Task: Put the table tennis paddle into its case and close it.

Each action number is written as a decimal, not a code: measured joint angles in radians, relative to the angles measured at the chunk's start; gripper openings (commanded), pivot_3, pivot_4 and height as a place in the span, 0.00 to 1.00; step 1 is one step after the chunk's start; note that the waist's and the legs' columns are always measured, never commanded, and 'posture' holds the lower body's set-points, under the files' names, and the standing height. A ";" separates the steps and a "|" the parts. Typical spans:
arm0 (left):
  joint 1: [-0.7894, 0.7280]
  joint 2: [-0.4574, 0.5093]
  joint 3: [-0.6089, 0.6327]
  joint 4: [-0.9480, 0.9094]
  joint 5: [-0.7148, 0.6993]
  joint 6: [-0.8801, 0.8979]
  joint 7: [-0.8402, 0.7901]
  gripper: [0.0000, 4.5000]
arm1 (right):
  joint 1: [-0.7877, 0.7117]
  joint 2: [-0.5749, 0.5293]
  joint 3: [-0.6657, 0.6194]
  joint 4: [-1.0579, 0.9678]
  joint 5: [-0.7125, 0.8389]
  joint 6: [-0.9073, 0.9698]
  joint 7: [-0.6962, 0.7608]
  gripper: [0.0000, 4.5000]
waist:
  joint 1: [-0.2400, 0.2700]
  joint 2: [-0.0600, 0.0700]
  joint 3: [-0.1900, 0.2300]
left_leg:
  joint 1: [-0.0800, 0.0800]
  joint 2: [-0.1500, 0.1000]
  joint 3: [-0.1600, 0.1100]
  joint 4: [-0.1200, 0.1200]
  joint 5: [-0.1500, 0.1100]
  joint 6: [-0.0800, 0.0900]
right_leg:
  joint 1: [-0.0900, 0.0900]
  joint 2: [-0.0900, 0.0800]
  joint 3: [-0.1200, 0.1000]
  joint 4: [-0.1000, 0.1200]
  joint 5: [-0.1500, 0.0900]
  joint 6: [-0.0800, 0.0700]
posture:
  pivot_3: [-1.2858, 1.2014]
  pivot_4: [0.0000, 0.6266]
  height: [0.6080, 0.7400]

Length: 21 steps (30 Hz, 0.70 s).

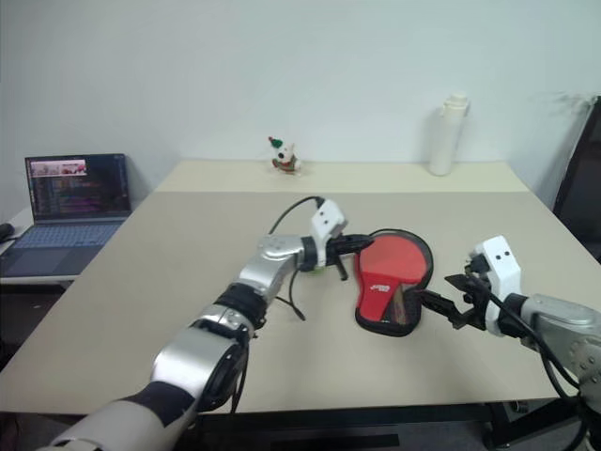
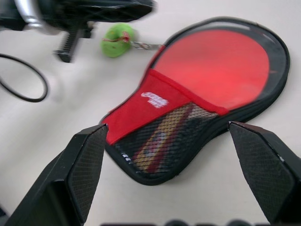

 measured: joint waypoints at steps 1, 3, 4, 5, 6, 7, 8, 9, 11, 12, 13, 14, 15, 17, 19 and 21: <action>0.029 0.021 0.004 -0.030 -0.007 0.016 -0.016 0.01 | -0.012 0.003 0.019 0.033 -0.022 -0.015 -0.005 1.00 | -0.002 0.000 0.000 | 0.000 0.000 0.000 0.000 0.000 0.000 | 0.000 0.000 0.000 0.000 0.000 0.000 | 0.52 0.24 1.00; 0.093 0.064 0.009 -0.102 -0.018 0.052 -0.040 0.01 | -0.035 0.011 0.059 0.097 -0.074 -0.049 -0.015 1.00 | -0.001 0.000 0.000 | 0.000 0.001 -0.001 0.000 0.000 0.000 | 0.000 0.000 0.000 0.000 0.000 0.000 | 0.52 0.24 1.00; 0.137 0.098 0.010 -0.168 -0.022 0.077 -0.053 0.01 | -0.067 0.026 0.090 0.146 -0.101 -0.071 -0.017 1.00 | -0.004 0.000 0.000 | 0.000 0.001 0.000 0.000 0.000 0.000 | 0.000 0.000 0.000 0.000 0.000 0.000 | 0.52 0.24 1.00; 0.166 0.120 0.013 -0.212 -0.025 0.100 -0.060 0.01 | -0.080 0.034 0.110 0.185 -0.126 -0.092 -0.019 1.00 | -0.005 0.000 0.000 | 0.000 0.001 -0.001 0.000 0.000 0.000 | 0.000 -0.001 0.001 0.001 0.000 0.000 | 0.52 0.24 1.00; 0.195 0.141 0.019 -0.259 -0.033 0.123 -0.061 0.01 | -0.095 0.041 0.133 0.230 -0.155 -0.111 -0.020 1.00 | -0.004 0.000 0.000 | 0.000 0.002 0.000 0.000 0.000 0.000 | 0.000 -0.001 0.001 0.001 0.000 0.000 | 0.52 0.24 1.00; 0.220 0.160 0.025 -0.301 -0.038 0.147 -0.059 0.01 | -0.104 0.046 0.156 0.273 -0.181 -0.132 -0.020 1.00 | -0.002 0.000 0.000 | 0.000 0.003 -0.001 0.000 0.000 0.000 | 0.000 -0.001 0.001 0.001 0.000 0.000 | 0.52 0.24 1.00; 0.239 0.175 0.027 -0.338 -0.041 0.170 -0.056 0.01 | -0.110 0.051 0.172 0.307 -0.203 -0.148 -0.017 1.00 | -0.001 0.000 0.000 | 0.000 0.003 -0.001 0.000 0.000 0.000 | 0.000 -0.001 0.001 0.001 0.000 0.000 | 0.52 0.24 1.00; 0.261 0.192 0.033 -0.381 -0.047 0.193 -0.054 0.01 | -0.122 0.061 0.190 0.347 -0.227 -0.164 -0.013 1.00 | 0.000 0.000 0.000 | 0.000 0.003 -0.001 0.000 0.000 0.000 | 0.000 -0.001 0.001 0.000 0.000 0.000 | 0.52 0.24 1.00; 0.294 0.207 0.046 -0.447 -0.057 0.229 -0.045 0.01 | -0.143 0.078 0.216 0.404 -0.256 -0.193 -0.002 1.00 | 0.003 0.000 0.000 | -0.001 0.002 -0.001 0.001 0.000 0.000 | 0.000 -0.002 0.001 0.000 0.000 0.000 | 0.52 0.24 1.00; 0.313 0.214 0.047 -0.483 -0.059 0.249 -0.036 0.01 | -0.156 0.088 0.230 0.434 -0.274 -0.208 0.007 1.00 | 0.003 0.000 0.000 | -0.001 0.002 -0.001 0.001 0.000 0.000 | 0.000 -0.003 0.001 0.000 0.001 0.000 | 0.52 0.24 1.00; 0.326 0.216 0.047 -0.505 -0.061 0.263 -0.034 0.01 | -0.165 0.097 0.239 0.458 -0.284 -0.219 0.010 1.00 | 0.003 0.000 0.000 | -0.001 0.002 0.000 0.001 0.000 0.000 | 0.000 -0.003 0.001 0.000 0.001 0.000 | 0.52 0.24 1.00; 0.342 0.218 0.047 -0.531 -0.063 0.280 -0.030 0.01 | -0.173 0.111 0.247 0.483 -0.298 -0.230 0.015 1.00 | 0.003 0.000 0.000 | -0.001 0.002 0.000 0.001 0.000 0.000 | 0.000 -0.003 0.001 0.000 0.001 0.000 | 0.52 0.24 1.00; 0.353 0.218 0.047 -0.551 -0.065 0.290 -0.025 0.01 | -0.178 0.121 0.254 0.501 -0.308 -0.237 0.022 1.00 | 0.003 0.000 0.000 | -0.001 0.001 0.000 0.001 0.000 0.000 | 0.000 -0.003 0.001 0.000 0.001 0.000 | 0.52 0.24 1.00; 0.365 0.218 0.047 -0.579 -0.073 0.310 -0.012 0.01 | -0.179 0.132 0.272 0.532 -0.324 -0.247 0.036 1.00 | 0.003 0.000 0.000 | -0.001 0.001 -0.001 0.001 0.000 0.000 | 0.000 -0.003 0.001 0.001 0.001 0.000 | 0.52 0.24 1.00; 0.370 0.219 0.047 -0.600 -0.076 0.324 -0.007 0.01 | -0.183 0.138 0.279 0.546 -0.340 -0.259 0.050 1.00 | 0.002 0.000 0.000 | 0.000 0.002 0.000 0.001 0.000 0.000 | 0.000 -0.003 0.001 0.001 0.001 0.000 | 0.52 0.24 1.00; 0.372 0.220 0.047 -0.613 -0.078 0.328 0.002 0.01 | -0.190 0.147 0.284 0.562 -0.352 -0.270 0.060 1.00 | 0.001 0.000 0.000 | 0.000 0.002 0.000 0.001 0.000 0.000 | 0.000 -0.003 0.001 0.001 0.001 0.000 | 0.52 0.24 1.00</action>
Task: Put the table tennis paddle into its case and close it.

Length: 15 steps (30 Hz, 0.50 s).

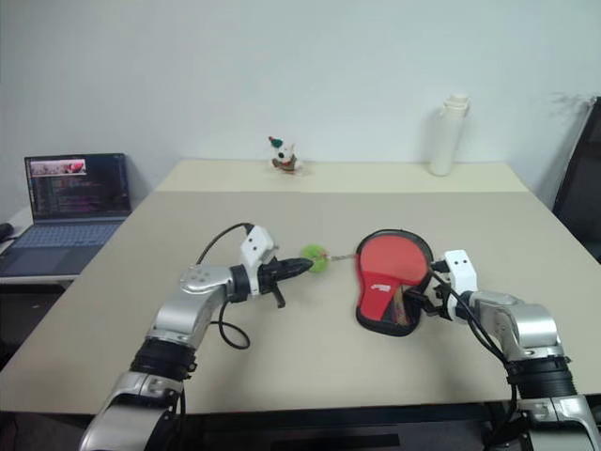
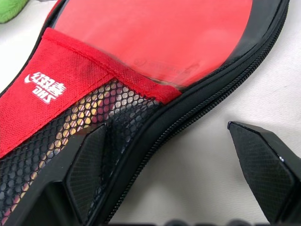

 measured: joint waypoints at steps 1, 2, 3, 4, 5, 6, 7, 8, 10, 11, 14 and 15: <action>0.001 0.001 0.000 -0.003 0.000 0.002 0.004 0.01 | -0.004 0.004 0.003 0.008 -0.006 -0.006 0.008 1.00 | 0.000 0.000 0.000 | 0.000 0.000 0.000 0.000 0.000 0.000 | 0.000 0.000 0.000 0.000 0.000 0.000 | 0.52 0.24 1.00; 0.002 0.002 0.000 -0.005 0.000 0.004 0.007 0.01 | -0.009 0.007 0.008 0.017 -0.013 -0.013 0.014 1.00 | -0.001 0.000 0.000 | 0.001 0.000 0.000 0.000 0.000 0.000 | 0.000 0.000 0.000 0.000 0.000 0.000 | 0.52 0.24 1.00; 0.004 0.005 0.000 -0.006 -0.001 0.008 0.008 0.01 | -0.019 0.011 0.019 0.029 -0.025 -0.021 0.021 1.00 | -0.004 0.000 0.000 | 0.001 0.000 0.001 0.000 0.000 0.000 | 0.000 0.001 0.000 0.001 0.000 0.000 | 0.52 0.24 1.00; 0.005 0.005 0.000 -0.007 -0.001 0.011 0.009 0.01 | -0.026 0.019 0.023 0.038 -0.035 -0.025 0.030 1.00 | -0.006 0.000 0.000 | 0.002 0.000 0.001 0.000 0.000 0.000 | 0.000 0.001 0.000 0.001 0.000 0.000 | 0.52 0.24 1.00; 0.008 0.005 0.000 -0.009 -0.001 0.013 0.010 0.00 | -0.031 0.024 0.027 0.047 -0.040 -0.028 0.036 0.96 | -0.007 -0.001 -0.001 | 0.002 0.001 0.001 0.000 0.000 0.000 | 0.000 0.001 0.000 0.002 0.000 0.000 | 0.52 0.24 1.00; 0.013 0.005 0.000 -0.012 -0.001 0.014 0.011 0.00 | -0.036 0.030 0.030 0.054 -0.045 -0.031 0.039 0.91 | -0.008 -0.001 -0.001 | 0.003 0.001 0.001 0.000 0.000 0.000 | 0.001 0.002 0.001 0.002 0.000 0.000 | 0.52 0.24 1.00; 0.019 0.006 0.000 -0.018 -0.001 0.015 0.012 0.00 | -0.042 0.041 0.031 0.065 -0.051 -0.034 0.044 0.87 | -0.009 -0.001 -0.001 | 0.003 0.002 0.002 0.000 0.000 0.000 | 0.001 0.002 0.001 0.002 0.000 0.000 | 0.52 0.24 1.00; 0.023 0.006 0.000 -0.021 -0.001 0.015 0.012 0.00 | -0.054 0.049 0.036 0.077 -0.059 -0.036 0.050 0.81 | -0.010 -0.001 -0.001 | 0.004 0.002 0.002 0.000 0.000 0.000 | 0.000 0.003 0.001 0.003 0.000 0.000 | 0.52 0.24 1.00; 0.027 0.006 -0.001 -0.026 -0.001 0.016 0.014 0.00 | -0.072 0.066 0.050 0.091 -0.074 -0.036 0.063 0.66 | -0.012 -0.002 -0.001 | 0.004 0.002 0.002 0.000 0.000 0.000 | 0.001 0.004 0.001 0.003 0.000 0.000 | 0.52 0.24 1.00; 0.032 0.009 -0.001 -0.032 -0.001 0.016 0.017 0.00 | -0.085 0.081 0.057 0.104 -0.077 -0.036 0.072 0.60 | -0.014 -0.002 -0.001 | 0.005 0.002 0.002 0.000 0.000 0.000 | 0.001 0.004 0.001 0.004 0.000 0.000 | 0.52 0.24 1.00; 0.049 0.020 0.000 -0.047 -0.003 0.019 0.019 0.00 | -0.109 0.100 0.067 0.137 -0.085 -0.036 0.098 0.37 | -0.020 -0.002 -0.001 | 0.005 0.006 0.003 0.000 0.000 0.000 | 0.001 0.005 0.002 0.004 0.001 -0.002 | 0.52 0.24 1.00; 0.057 0.027 0.000 -0.054 -0.007 0.021 0.016 0.00 | -0.114 0.105 0.068 0.147 -0.086 -0.036 0.106 0.31 | -0.024 -0.002 -0.001 | 0.005 0.006 0.004 0.000 0.000 0.000 | 0.001 0.005 0.002 0.003 0.001 -0.003 | 0.52 0.24 1.00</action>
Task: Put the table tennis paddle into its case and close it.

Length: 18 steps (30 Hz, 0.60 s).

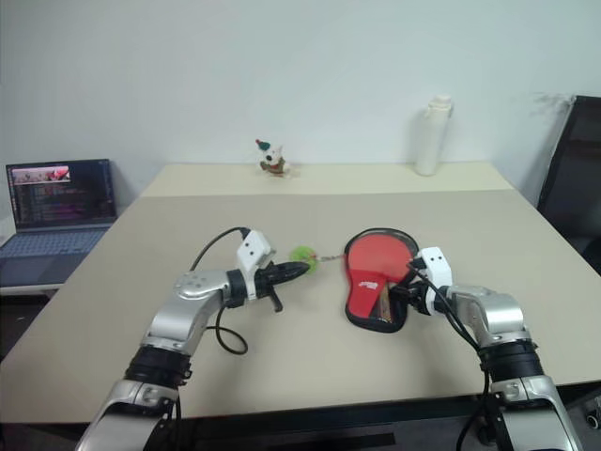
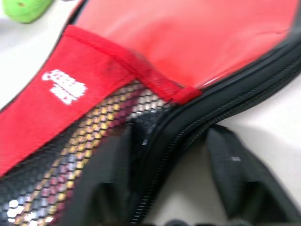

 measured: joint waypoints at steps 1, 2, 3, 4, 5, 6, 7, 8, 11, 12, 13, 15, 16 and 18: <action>0.011 0.009 0.000 -0.011 -0.009 0.004 -0.007 0.00 | -0.008 0.006 0.000 0.014 0.000 0.000 0.011 0.24 | -0.003 0.000 0.000 | 0.000 0.001 0.000 0.000 0.000 0.000 | 0.000 0.000 0.000 0.000 0.001 -0.001 | 0.52 0.24 1.00; 0.024 0.020 0.001 -0.027 -0.019 0.013 -0.016 0.00 | -0.018 0.014 0.000 0.028 -0.002 0.001 0.019 0.17 | -0.006 0.000 0.000 | 0.000 0.001 0.001 0.000 0.000 0.000 | 0.000 0.001 0.000 0.000 0.001 -0.001 | 0.52 0.24 1.00; 0.033 0.026 0.001 -0.037 -0.030 0.018 -0.025 0.00 | -0.021 0.016 0.000 0.035 -0.002 0.002 0.024 0.11 | -0.006 0.000 0.000 | 0.001 0.002 0.001 0.000 0.000 0.000 | 0.000 0.001 0.000 0.000 0.001 -0.001 | 0.52 0.24 1.00; 0.054 0.040 0.004 -0.064 -0.046 0.025 -0.040 0.00 | -0.027 0.020 0.001 0.043 -0.003 0.004 0.035 0.05 | -0.008 0.000 0.000 | 0.001 0.003 0.001 0.000 0.000 0.000 | 0.000 0.002 0.001 0.000 0.001 -0.001 | 0.52 0.24 1.00; 0.085 0.065 0.005 -0.099 -0.070 0.037 -0.070 0.00 | -0.031 0.022 0.001 0.049 -0.004 0.006 0.048 0.01 | -0.012 0.000 0.000 | 0.001 0.004 0.002 0.000 0.000 0.000 | 0.000 0.003 0.001 0.000 0.001 -0.002 | 0.52 0.24 1.00; 0.111 0.089 0.008 -0.123 -0.089 0.050 -0.097 0.00 | -0.033 0.021 0.001 0.051 -0.003 0.011 0.062 0.01 | -0.013 0.000 0.000 | 0.002 0.005 0.003 -0.001 0.000 0.000 | 0.000 0.003 0.002 0.000 0.001 -0.002 | 0.52 0.24 1.00; 0.149 0.125 0.016 -0.155 -0.116 0.072 -0.132 0.00 | -0.038 0.021 0.005 0.051 0.000 0.020 0.083 0.01 | -0.016 0.000 0.000 | 0.002 0.007 0.003 -0.001 0.000 0.000 | -0.001 0.005 0.002 0.000 0.001 -0.002 | 0.52 0.24 1.00; 0.183 0.160 0.022 -0.176 -0.135 0.092 -0.164 0.00 | -0.038 0.017 0.009 0.050 0.002 0.026 0.104 0.01 | -0.016 0.000 0.000 | 0.002 0.007 0.002 -0.002 0.000 0.000 | -0.001 0.006 0.001 0.000 0.000 -0.003 | 0.52 0.24 1.00; 0.256 0.236 0.036 -0.223 -0.174 0.137 -0.229 0.00 | -0.038 0.001 0.031 0.032 0.003 0.051 0.165 0.01 | -0.014 0.000 0.000 | 0.000 0.009 -0.002 -0.002 0.000 0.000 | -0.002 0.009 0.001 0.000 -0.002 -0.006 | 0.52 0.24 1.00; 0.267 0.249 0.038 -0.233 -0.185 0.147 -0.241 0.00 | -0.038 -0.002 0.039 0.023 0.003 0.060 0.183 0.01 | -0.012 0.000 0.000 | -0.001 0.009 -0.003 -0.002 0.000 0.000 | -0.002 0.009 0.000 0.000 -0.002 -0.007 | 0.52 0.24 1.00; 0.280 0.265 0.040 -0.257 -0.195 0.154 -0.255 0.00 | -0.037 -0.002 0.051 0.007 0.004 0.069 0.204 0.01 | -0.011 0.000 0.000 | -0.001 0.009 -0.004 -0.002 0.000 0.000 | -0.003 0.009 0.000 0.000 -0.003 -0.007 | 0.52 0.24 1.00; 0.295 0.282 0.039 -0.293 -0.212 0.169 -0.278 0.00 | -0.033 0.003 0.073 -0.020 0.012 0.085 0.230 0.01 | -0.011 0.000 0.000 | -0.001 0.009 -0.003 -0.003 0.000 0.000 | -0.003 0.009 0.000 0.000 -0.003 -0.008 | 0.52 0.24 1.00; 0.302 0.288 0.040 -0.308 -0.220 0.173 -0.286 0.00 | -0.029 0.009 0.082 -0.037 0.015 0.092 0.240 0.01 | -0.010 0.000 0.000 | -0.001 0.009 -0.003 -0.002 0.000 0.000 | -0.003 0.009 0.000 0.000 -0.003 -0.008 | 0.52 0.24 1.00; 0.319 0.299 0.040 -0.330 -0.236 0.182 -0.297 0.00 | -0.019 0.016 0.094 -0.065 0.022 0.108 0.256 0.01 | -0.009 0.000 0.000 | -0.002 0.009 -0.003 -0.002 0.000 0.000 | -0.003 0.009 0.000 0.000 -0.003 -0.008 | 0.52 0.24 1.00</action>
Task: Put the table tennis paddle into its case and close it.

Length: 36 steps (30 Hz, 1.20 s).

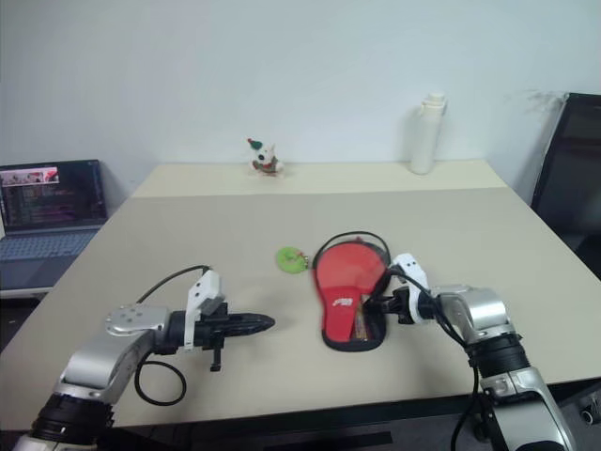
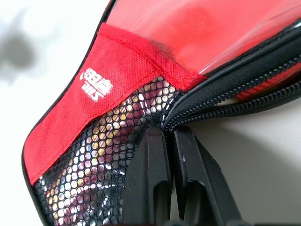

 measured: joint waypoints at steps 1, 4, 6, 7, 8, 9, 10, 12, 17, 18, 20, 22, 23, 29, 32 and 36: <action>0.008 0.004 0.000 -0.006 -0.007 0.007 -0.003 0.00 | 0.008 0.000 0.008 -0.021 0.003 0.007 0.004 0.01 | 0.001 0.000 0.000 | 0.000 0.000 0.000 0.000 0.000 0.000 | 0.000 0.000 0.000 0.000 0.000 0.000 | 0.52 0.24 1.00; 0.019 0.007 0.000 -0.011 -0.015 0.013 -0.015 0.00 | 0.048 0.006 0.016 -0.102 0.026 0.042 0.008 0.01 | 0.005 0.000 0.000 | -0.001 0.000 -0.001 0.000 0.000 0.000 | 0.000 0.000 -0.001 0.000 0.000 0.000 | 0.52 0.24 1.00; 0.019 0.009 0.000 -0.018 -0.019 0.014 -0.018 0.00 | 0.087 0.011 0.017 -0.168 0.044 0.075 -0.001 0.01 | 0.007 0.000 0.000 | -0.001 0.000 -0.001 0.000 0.000 0.000 | 0.000 0.000 -0.001 0.000 0.000 0.000 | 0.52 0.24 1.00; 0.019 0.009 -0.001 -0.024 -0.020 0.015 -0.018 0.00 | 0.107 0.011 0.015 -0.203 0.053 0.093 -0.008 0.01 | 0.008 0.000 0.000 | -0.001 0.000 -0.001 0.000 0.000 0.000 | 0.000 0.000 -0.001 0.000 0.000 0.000 | 0.52 0.24 1.00; 0.020 0.010 -0.001 -0.031 -0.022 0.015 -0.019 0.00 | 0.128 0.010 0.013 -0.241 0.066 0.114 -0.018 0.01 | 0.009 0.000 0.000 | -0.001 0.000 -0.001 0.000 0.000 0.000 | 0.000 0.000 -0.001 -0.001 0.000 0.000 | 0.52 0.24 1.00; 0.020 0.010 -0.001 -0.034 -0.025 0.015 -0.019 0.00 | 0.144 0.009 0.011 -0.270 0.070 0.129 -0.028 0.01 | 0.009 0.000 0.000 | -0.001 0.000 -0.001 0.000 0.000 0.000 | 0.000 -0.001 0.000 -0.001 0.000 0.000 | 0.52 0.24 1.00; 0.020 0.010 -0.001 -0.034 -0.029 0.015 -0.019 0.00 | 0.159 0.006 0.007 -0.300 0.077 0.145 -0.037 0.01 | 0.010 0.000 0.000 | -0.001 -0.001 -0.001 0.000 0.000 0.000 | 0.000 -0.001 -0.001 -0.001 0.000 0.000 | 0.52 0.24 1.00; 0.021 0.011 -0.001 -0.035 -0.031 0.015 -0.020 0.00 | 0.199 0.004 -0.015 -0.370 0.101 0.190 -0.062 0.01 | 0.012 0.000 0.000 | -0.001 0.000 -0.001 0.000 0.000 0.000 | 0.000 -0.001 -0.001 -0.001 0.000 0.000 | 0.52 0.24 1.00; 0.017 0.012 -0.005 -0.030 -0.032 0.010 -0.022 0.00 | 0.285 0.017 -0.085 -0.491 0.146 0.283 -0.138 0.01 | 0.020 0.000 0.000 | -0.001 -0.001 -0.001 0.001 0.000 0.000 | 0.000 -0.001 -0.001 -0.001 0.000 0.000 | 0.52 0.24 1.00; 0.015 0.012 -0.008 -0.027 -0.032 0.008 -0.023 0.00 | 0.300 0.033 -0.105 -0.506 0.150 0.300 -0.158 0.01 | 0.022 0.000 0.000 | -0.001 -0.001 -0.001 0.001 0.000 0.000 | 0.000 -0.001 -0.001 -0.001 0.000 0.000 | 0.52 0.24 1.00; 0.008 0.012 -0.017 -0.023 -0.032 0.006 -0.025 0.00 | 0.316 0.056 -0.131 -0.530 0.158 0.326 -0.193 0.01 | 0.025 0.000 0.000 | -0.001 -0.001 -0.001 0.001 0.000 0.000 | 0.000 -0.001 -0.001 -0.001 0.000 0.000 | 0.52 0.24 1.00; 0.002 0.010 -0.023 -0.010 -0.032 0.003 -0.030 0.00 | 0.322 0.077 -0.149 -0.545 0.167 0.348 -0.222 0.01 | 0.025 0.000 0.000 | -0.001 -0.001 -0.001 0.001 0.000 0.000 | 0.000 -0.001 -0.001 -0.001 0.000 0.000 | 0.52 0.24 1.00; 0.000 0.010 -0.023 -0.005 -0.031 0.002 -0.031 0.00 | 0.329 0.091 -0.158 -0.553 0.169 0.356 -0.238 0.01 | 0.025 0.000 0.000 | -0.001 -0.001 -0.001 0.001 0.000 0.000 | 0.000 -0.001 -0.001 -0.001 0.000 0.000 | 0.52 0.24 1.00; -0.007 0.000 -0.025 0.015 -0.028 -0.020 -0.035 0.00 | 0.345 0.128 -0.186 -0.558 0.187 0.378 -0.300 0.01 | 0.025 0.000 0.000 | -0.001 -0.001 -0.001 0.001 0.000 0.000 | 0.000 0.000 -0.001 -0.001 0.000 0.000 | 0.52 0.24 1.00; -0.007 -0.002 -0.025 0.031 -0.028 -0.035 -0.032 0.00 | 0.351 0.123 -0.190 -0.565 0.189 0.377 -0.312 0.12 | 0.026 0.000 0.000 | -0.001 -0.001 -0.001 0.001 0.000 0.000 | 0.000 0.000 -0.001 -0.001 0.000 0.000 | 0.52 0.24 1.00; -0.007 -0.012 -0.020 0.041 -0.028 -0.036 0.004 0.00 | 0.380 0.114 -0.217 -0.600 0.204 0.385 -0.328 0.41 | 0.029 0.000 0.000 | -0.001 -0.001 -0.001 0.001 0.000 0.000 | 0.001 -0.001 -0.001 -0.001 0.000 0.000 | 0.52 0.24 1.00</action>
